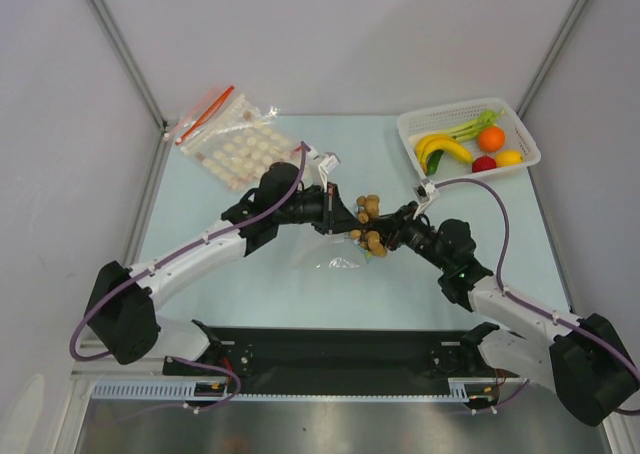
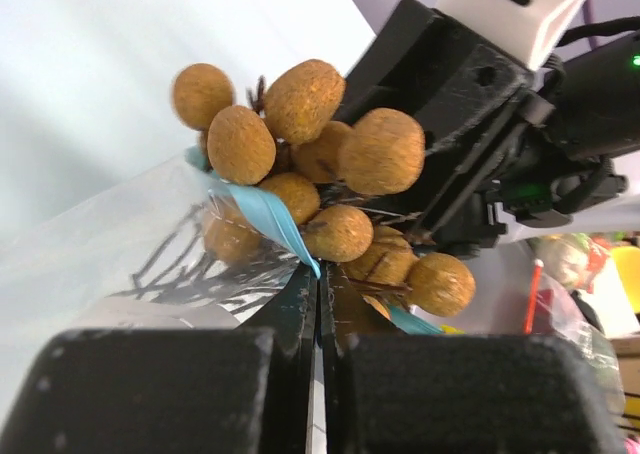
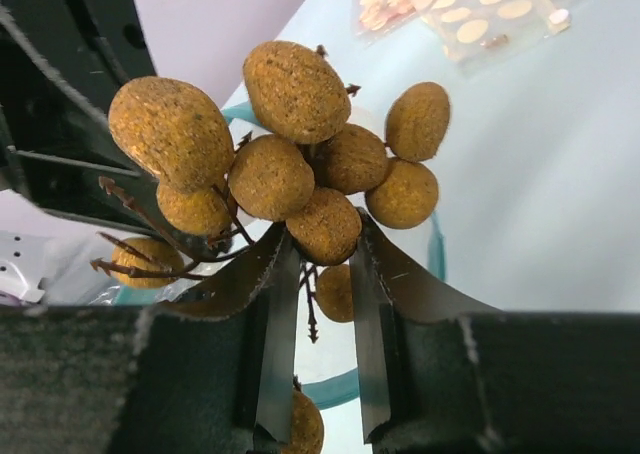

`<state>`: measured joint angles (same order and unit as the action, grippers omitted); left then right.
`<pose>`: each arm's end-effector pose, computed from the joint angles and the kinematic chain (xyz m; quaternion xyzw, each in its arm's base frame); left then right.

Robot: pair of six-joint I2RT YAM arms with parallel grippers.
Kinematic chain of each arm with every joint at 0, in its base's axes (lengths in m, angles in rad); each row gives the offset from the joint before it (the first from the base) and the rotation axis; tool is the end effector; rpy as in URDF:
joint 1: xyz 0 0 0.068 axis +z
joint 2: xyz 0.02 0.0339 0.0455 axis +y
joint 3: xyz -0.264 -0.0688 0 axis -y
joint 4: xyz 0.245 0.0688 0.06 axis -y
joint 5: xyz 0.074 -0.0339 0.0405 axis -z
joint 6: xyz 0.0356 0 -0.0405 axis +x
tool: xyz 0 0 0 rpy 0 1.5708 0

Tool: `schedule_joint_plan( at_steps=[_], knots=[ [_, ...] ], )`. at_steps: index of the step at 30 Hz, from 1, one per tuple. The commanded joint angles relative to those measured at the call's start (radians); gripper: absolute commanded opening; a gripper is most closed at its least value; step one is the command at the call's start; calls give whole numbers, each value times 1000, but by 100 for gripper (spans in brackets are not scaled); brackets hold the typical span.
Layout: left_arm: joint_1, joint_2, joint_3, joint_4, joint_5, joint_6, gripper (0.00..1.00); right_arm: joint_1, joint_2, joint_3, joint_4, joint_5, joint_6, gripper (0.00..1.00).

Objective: Place the food in the zip-top bag and seal the zipper
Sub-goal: Place the fake fruit in the zipper food storage bag.

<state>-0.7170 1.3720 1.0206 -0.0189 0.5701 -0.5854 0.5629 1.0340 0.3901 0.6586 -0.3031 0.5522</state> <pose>0.2252 -0.2218 0.3067 0.2106 0.7797 -0.5131 0.2905 0.1845 0.1290 0.2429 -0.1112 0.6933 0.4625 0.5414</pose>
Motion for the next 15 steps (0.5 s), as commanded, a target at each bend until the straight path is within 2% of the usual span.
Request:
schedule_joint_plan(
  at_steps=[1, 7, 15],
  knots=[
    [-2, -48, 13, 36, -71, 84, 0, 6, -28, 9, 79, -51, 23, 9],
    [-45, -60, 30, -27, -156, 154, 0, -4, -83, -7, 117, -83, 72, 0],
    [-104, -102, 18, -24, -248, 220, 0, -67, -181, -34, 113, -91, 166, 0]
  ],
)
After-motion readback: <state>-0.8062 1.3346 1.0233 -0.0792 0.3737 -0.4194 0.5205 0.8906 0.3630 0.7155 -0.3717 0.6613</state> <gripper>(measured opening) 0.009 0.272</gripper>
